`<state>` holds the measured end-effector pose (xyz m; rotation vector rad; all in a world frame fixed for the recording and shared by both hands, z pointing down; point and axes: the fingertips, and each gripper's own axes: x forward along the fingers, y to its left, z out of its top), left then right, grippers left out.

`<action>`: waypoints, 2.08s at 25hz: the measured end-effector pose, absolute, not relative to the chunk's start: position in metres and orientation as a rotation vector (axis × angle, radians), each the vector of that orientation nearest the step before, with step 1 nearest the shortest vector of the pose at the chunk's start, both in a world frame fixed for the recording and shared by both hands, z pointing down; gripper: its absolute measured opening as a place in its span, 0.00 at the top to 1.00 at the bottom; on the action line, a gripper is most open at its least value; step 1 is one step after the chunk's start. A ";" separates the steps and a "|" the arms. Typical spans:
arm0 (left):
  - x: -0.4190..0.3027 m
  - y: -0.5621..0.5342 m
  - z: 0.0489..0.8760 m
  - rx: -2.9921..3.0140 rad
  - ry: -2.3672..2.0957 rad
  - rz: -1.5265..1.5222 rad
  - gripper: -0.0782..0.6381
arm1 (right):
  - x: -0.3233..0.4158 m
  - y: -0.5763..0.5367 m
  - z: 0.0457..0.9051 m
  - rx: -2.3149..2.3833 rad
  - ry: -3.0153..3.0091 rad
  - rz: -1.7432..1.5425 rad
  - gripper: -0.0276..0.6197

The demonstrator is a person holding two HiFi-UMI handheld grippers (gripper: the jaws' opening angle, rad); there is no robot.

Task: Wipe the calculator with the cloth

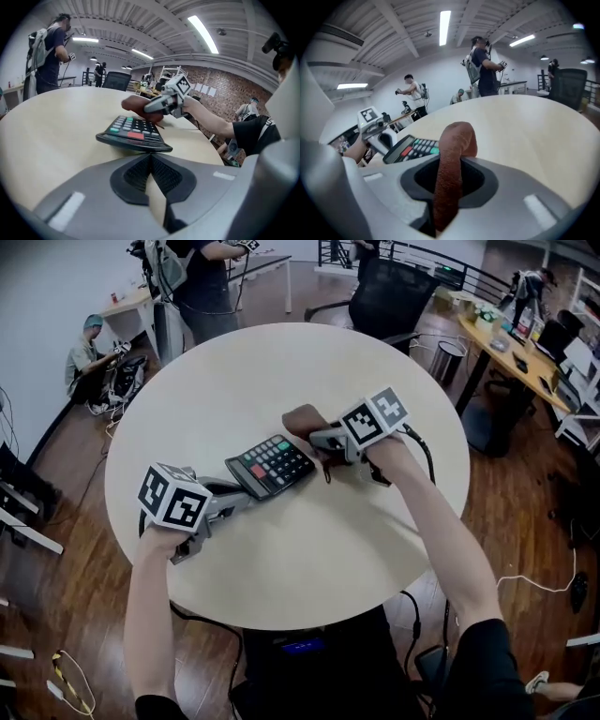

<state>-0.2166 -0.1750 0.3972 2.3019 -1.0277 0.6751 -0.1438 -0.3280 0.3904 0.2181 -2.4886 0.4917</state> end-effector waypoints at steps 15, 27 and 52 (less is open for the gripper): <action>-0.205 -0.193 0.401 2.303 -1.076 0.719 0.88 | -0.175 -0.336 0.412 0.111 -2.277 0.413 0.82; -0.203 -0.189 0.400 2.332 -1.104 0.753 0.88 | -0.109 -0.315 0.376 0.207 -2.370 0.240 0.82; -0.206 -0.182 0.369 2.730 -1.298 1.904 0.42 | -0.039 -0.273 0.364 0.160 -2.568 0.400 0.82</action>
